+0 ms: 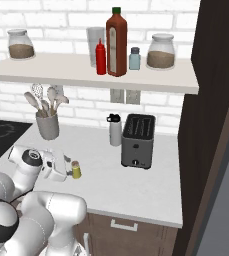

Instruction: Put the shaker and condiment bottle from the counter next to their counterparts in the cabinet.

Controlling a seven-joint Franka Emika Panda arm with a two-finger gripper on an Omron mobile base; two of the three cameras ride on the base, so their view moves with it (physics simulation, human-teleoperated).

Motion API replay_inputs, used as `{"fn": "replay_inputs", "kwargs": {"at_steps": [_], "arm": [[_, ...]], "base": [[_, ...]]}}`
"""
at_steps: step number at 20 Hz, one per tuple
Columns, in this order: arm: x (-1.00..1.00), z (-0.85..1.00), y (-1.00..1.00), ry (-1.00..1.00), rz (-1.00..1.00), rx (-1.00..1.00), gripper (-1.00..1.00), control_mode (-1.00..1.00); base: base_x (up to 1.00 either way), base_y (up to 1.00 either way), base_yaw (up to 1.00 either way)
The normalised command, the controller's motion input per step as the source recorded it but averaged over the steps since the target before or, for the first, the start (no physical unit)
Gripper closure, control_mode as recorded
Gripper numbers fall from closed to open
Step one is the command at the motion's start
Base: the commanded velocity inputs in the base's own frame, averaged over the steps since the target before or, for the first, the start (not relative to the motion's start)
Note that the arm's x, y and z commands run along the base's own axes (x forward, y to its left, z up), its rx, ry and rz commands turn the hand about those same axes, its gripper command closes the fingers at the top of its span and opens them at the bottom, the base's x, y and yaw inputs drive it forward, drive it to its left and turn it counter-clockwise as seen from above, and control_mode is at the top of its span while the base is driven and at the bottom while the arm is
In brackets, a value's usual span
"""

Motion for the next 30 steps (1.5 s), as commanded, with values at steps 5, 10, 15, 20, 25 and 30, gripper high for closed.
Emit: {"fn": "replay_inputs", "kwargs": {"at_steps": [5, 10, 15, 20, 25, 30], "arm": [[0.0, -0.07, -0.21, 0.0, 0.0, 0.05, -1.0, -1.0], [0.0, -0.21, -0.2, 0.0, 0.0, 0.04, -1.0, -1.0], [0.0, -0.28, -0.23, 0.0, 0.0, 0.04, -1.0, -1.0], [0.0, -0.25, -0.25, 0.0, 0.0, 0.05, 1.0, -1.0], [0.03, -0.18, -0.14, 0.03, 0.0, 0.02, 1.0, -1.0], [0.04, -0.01, 0.03, -0.05, 0.03, -0.04, 1.0, -1.0]], "base": [[0.0, 0.0, 0.0], [0.0, 0.0, 0.0], [0.0, 0.0, 0.0], [0.0, 0.0, 0.0], [0.0, 0.0, 0.0], [0.0, 0.0, 0.0]]}}
